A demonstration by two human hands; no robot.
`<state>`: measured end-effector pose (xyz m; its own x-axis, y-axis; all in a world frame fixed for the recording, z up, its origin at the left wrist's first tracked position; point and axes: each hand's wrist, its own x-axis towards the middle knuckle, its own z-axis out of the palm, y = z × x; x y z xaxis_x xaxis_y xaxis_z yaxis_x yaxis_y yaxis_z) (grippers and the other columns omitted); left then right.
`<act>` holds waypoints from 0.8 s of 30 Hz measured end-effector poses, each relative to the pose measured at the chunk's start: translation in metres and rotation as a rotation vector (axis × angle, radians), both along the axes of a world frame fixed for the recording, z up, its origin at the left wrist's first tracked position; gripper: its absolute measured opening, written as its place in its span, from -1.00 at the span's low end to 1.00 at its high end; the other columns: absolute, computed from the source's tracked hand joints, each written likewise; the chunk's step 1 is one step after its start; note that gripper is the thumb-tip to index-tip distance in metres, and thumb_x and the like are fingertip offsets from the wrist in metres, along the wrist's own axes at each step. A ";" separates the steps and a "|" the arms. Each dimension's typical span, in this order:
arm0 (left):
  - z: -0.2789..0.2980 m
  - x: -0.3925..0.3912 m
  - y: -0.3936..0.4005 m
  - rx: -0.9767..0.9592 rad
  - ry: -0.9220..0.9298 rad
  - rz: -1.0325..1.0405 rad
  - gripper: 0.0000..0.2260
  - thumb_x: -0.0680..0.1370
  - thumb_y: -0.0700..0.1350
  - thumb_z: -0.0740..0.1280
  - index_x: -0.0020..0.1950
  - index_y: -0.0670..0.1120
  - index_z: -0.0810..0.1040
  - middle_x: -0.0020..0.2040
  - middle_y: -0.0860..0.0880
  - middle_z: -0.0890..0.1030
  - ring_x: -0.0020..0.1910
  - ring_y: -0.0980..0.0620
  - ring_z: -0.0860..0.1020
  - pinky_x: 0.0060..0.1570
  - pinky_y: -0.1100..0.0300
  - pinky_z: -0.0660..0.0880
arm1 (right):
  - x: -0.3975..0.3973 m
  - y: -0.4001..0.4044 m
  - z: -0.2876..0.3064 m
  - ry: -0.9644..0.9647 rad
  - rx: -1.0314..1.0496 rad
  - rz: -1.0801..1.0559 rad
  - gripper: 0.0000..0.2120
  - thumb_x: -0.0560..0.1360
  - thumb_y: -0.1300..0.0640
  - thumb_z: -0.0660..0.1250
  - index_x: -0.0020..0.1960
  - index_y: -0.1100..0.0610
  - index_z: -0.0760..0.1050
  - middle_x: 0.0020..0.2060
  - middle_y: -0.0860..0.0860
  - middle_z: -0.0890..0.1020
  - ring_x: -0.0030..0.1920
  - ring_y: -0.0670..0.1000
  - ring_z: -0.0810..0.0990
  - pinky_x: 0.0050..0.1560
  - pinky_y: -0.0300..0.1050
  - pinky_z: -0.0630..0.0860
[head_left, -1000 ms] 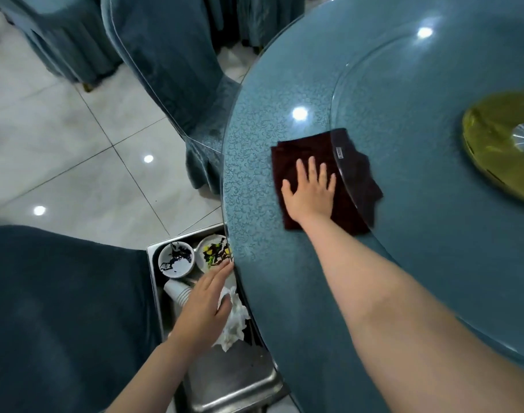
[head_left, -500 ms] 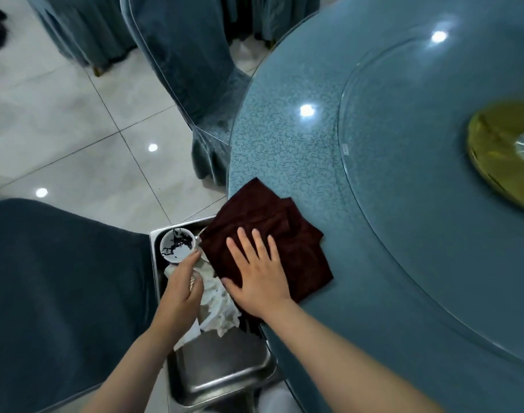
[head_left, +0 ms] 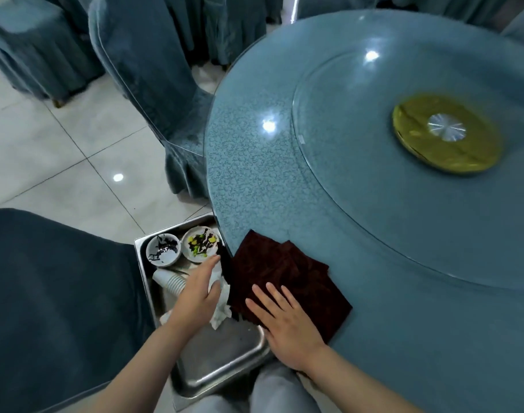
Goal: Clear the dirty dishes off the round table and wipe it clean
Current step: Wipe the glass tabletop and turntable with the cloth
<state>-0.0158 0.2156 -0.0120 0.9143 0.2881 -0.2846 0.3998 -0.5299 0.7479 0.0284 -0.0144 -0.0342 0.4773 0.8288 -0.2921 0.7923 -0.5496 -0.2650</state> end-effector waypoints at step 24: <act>0.067 -0.022 -0.044 -0.136 -0.221 -0.262 -0.42 0.41 0.29 0.35 0.38 0.16 0.38 0.40 0.10 0.38 0.50 0.19 0.17 0.49 0.19 0.11 | 0.011 -0.019 0.153 0.935 0.569 -0.728 -0.72 0.59 0.32 0.14 0.15 0.00 0.45 -0.09 -0.06 0.65 -0.15 -0.08 0.54 -0.10 -0.23 0.47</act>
